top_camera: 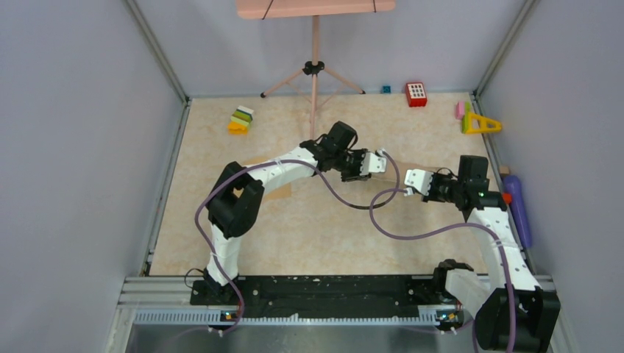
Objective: Place the letter into the envelope and seal it
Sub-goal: Fold the letter.
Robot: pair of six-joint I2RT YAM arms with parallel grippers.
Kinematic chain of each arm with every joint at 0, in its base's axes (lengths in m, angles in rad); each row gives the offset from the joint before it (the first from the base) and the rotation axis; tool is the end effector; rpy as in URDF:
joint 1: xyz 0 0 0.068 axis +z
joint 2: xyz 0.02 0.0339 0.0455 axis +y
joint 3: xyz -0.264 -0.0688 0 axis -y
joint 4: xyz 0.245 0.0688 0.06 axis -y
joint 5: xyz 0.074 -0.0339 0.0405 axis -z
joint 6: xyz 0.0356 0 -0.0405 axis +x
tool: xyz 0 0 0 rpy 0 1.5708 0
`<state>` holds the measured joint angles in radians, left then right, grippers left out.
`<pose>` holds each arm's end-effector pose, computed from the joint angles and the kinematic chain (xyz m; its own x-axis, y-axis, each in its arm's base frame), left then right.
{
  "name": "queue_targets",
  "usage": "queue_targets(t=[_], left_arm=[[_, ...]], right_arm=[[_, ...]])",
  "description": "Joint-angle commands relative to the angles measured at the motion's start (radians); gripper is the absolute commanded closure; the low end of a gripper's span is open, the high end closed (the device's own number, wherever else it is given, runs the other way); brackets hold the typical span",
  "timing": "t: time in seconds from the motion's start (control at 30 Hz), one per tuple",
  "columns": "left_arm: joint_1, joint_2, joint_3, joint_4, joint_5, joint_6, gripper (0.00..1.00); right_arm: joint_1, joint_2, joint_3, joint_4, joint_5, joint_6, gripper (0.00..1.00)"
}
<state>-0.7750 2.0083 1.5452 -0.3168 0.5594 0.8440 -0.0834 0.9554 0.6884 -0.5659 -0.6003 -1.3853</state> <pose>0.3096 -0.3297 0.2236 0.3108 0.5822 -0.7513 0.9486 -0.1408 0.2834 0.1903 0.0043 0.2458 0.1687 -0.8279 -0.5349 -0.7818 0.2181 -0.5841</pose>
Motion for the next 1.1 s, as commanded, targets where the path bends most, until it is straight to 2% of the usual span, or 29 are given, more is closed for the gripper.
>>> queue_targets(t=[0.0, 0.03, 0.27, 0.3, 0.37, 0.43, 0.47, 0.5, 0.83, 0.97, 1.07], left_arm=[[0.002, 0.003, 0.046, 0.028, 0.012, 0.003, 0.82], [0.002, 0.003, 0.046, 0.034, 0.008, -0.003, 1.0], [0.002, -0.017, 0.043, 0.045, -0.008, -0.038, 1.0], [0.002, -0.021, 0.044, 0.045, -0.011, -0.046, 1.0], [0.001, -0.031, 0.046, 0.045, -0.019, -0.06, 1.0], [0.002, -0.048, 0.051, 0.035, -0.036, -0.066, 1.0], [0.002, -0.06, 0.055, 0.031, -0.051, -0.072, 1.0], [0.001, -0.072, 0.058, 0.022, -0.064, -0.075, 1.0], [-0.018, -0.251, 0.046, -0.129, -0.156, -0.108, 1.0], [-0.026, -0.349, 0.008, -0.146, -0.186, -0.111, 1.0], [-0.033, -0.393, 0.033, -0.214, -0.211, -0.097, 1.0]], right_arm=[[-0.007, -0.011, 0.006, 0.007, -0.028, 0.002, 1.0], [-0.007, -0.01, 0.004, 0.007, -0.025, 0.001, 1.0], [-0.007, -0.012, 0.006, 0.008, -0.014, -0.003, 1.0], [-0.007, -0.013, 0.009, 0.008, -0.012, -0.001, 0.91], [-0.007, -0.016, 0.017, 0.002, -0.007, 0.011, 0.65], [-0.007, -0.023, 0.026, -0.014, -0.006, 0.013, 0.5], [-0.007, -0.029, 0.031, -0.026, -0.006, 0.008, 0.37], [-0.007, -0.032, 0.038, -0.042, -0.01, 0.001, 0.32], [-0.02, -0.037, 0.133, -0.191, -0.121, -0.028, 0.3], [-0.092, -0.014, 0.199, -0.172, -0.259, 0.039, 0.3], [-0.111, 0.003, 0.268, -0.155, -0.367, 0.152, 0.29]])
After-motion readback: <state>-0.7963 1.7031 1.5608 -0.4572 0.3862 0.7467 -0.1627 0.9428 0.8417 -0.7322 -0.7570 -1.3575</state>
